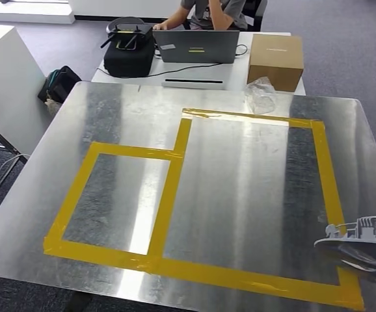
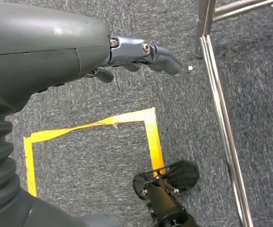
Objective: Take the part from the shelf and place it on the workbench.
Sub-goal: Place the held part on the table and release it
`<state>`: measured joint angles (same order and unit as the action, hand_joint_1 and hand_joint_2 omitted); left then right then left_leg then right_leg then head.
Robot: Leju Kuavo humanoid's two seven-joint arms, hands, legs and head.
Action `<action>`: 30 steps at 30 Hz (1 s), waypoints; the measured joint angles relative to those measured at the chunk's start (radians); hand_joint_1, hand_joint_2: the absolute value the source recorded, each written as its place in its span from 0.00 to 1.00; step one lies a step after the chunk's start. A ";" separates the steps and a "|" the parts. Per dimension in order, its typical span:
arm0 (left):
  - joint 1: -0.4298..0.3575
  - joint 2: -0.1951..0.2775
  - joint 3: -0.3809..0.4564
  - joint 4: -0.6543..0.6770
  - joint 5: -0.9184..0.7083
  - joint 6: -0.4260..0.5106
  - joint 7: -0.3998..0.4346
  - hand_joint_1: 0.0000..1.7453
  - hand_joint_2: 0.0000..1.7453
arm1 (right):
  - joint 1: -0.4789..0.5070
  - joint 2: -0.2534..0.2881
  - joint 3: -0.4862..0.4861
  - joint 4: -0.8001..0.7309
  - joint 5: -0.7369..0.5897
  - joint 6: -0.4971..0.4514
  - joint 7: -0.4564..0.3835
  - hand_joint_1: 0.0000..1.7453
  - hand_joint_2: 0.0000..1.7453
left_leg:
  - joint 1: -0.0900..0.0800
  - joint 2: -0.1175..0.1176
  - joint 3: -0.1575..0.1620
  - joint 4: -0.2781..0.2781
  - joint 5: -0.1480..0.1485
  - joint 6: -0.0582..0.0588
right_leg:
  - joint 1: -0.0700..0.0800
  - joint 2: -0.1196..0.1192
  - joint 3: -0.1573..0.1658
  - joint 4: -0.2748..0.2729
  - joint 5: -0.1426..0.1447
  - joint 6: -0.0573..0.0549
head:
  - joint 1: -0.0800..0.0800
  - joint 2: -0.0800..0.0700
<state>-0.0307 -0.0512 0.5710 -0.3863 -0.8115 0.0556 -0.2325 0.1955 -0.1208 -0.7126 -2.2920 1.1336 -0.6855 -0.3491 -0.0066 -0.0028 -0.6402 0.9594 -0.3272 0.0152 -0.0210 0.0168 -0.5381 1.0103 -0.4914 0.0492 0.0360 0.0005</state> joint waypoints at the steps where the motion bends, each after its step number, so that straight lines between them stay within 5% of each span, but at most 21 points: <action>1: -0.002 0.000 0.000 0.001 -0.003 -0.001 0.000 0.00 1.00 | -0.004 -0.001 -0.003 0.000 0.006 0.000 -0.014 1.00 1.00 | 0.003 0.000 0.000 -0.002 -0.001 -0.019 | 0.002 -0.001 -0.003 0.000 -0.001 -0.002 | 0.000 0.000; 3: -0.007 -0.001 0.000 0.004 -0.007 -0.002 0.000 0.00 1.00 | 0.020 -0.017 0.005 0.008 0.043 0.005 0.013 1.00 1.00 | 0.007 -0.002 0.000 -0.003 -0.003 -0.044 | 0.005 -0.004 -0.006 0.000 -0.004 -0.007 | 0.000 0.000; 4: -0.010 -0.001 0.000 0.006 -0.008 -0.003 0.000 0.00 1.00 | 0.050 -0.040 0.021 0.017 0.068 0.015 0.056 1.00 1.00 | 0.007 -0.004 0.000 -0.003 -0.004 -0.047 | 0.005 -0.007 -0.005 0.000 -0.005 -0.009 | 0.001 0.000; 10: -0.021 0.001 0.000 0.011 -0.022 -0.011 0.009 0.00 1.00 | 0.225 -0.227 0.205 0.095 0.252 0.068 0.272 1.00 1.00 | 0.005 -0.008 -0.004 0.001 -0.006 -0.041 | 0.002 -0.009 -0.003 -0.006 -0.003 -0.006 | 0.001 0.000; 17: -0.033 0.001 -0.003 0.013 -0.034 -0.014 0.021 0.00 1.00 | 0.268 -0.364 0.364 0.126 0.331 0.089 0.390 1.00 1.00 | 0.006 -0.007 -0.004 0.003 -0.008 -0.037 | 0.004 -0.009 0.003 -0.014 -0.002 -0.002 | 0.001 0.000; 26: -0.055 0.001 -0.031 0.018 -0.066 -0.018 0.038 0.00 1.00 | 0.176 -0.552 0.683 0.204 0.427 0.177 0.555 1.00 1.00 | 0.024 -0.008 0.010 0.004 -0.011 -0.034 | 0.021 -0.009 0.033 -0.041 -0.004 -0.009 | 0.001 0.000; 30: -0.061 0.000 -0.049 0.023 -0.069 -0.015 0.038 0.00 1.00 | 0.097 -0.593 0.815 0.241 0.439 0.181 0.564 1.00 1.00 | 0.027 -0.008 0.011 0.004 -0.010 -0.032 | 0.024 -0.009 0.038 -0.049 -0.004 -0.009 | 0.001 0.000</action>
<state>-0.0918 -0.0507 0.5224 -0.3637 -0.8808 0.0402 -0.1942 0.2925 -0.7140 0.1028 -2.0514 1.5730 -0.5042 0.2152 0.0200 -0.0104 -0.6293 0.9634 -0.3376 -0.0172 0.0026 0.0080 -0.4997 0.9615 -0.4954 0.0400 0.0372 0.0004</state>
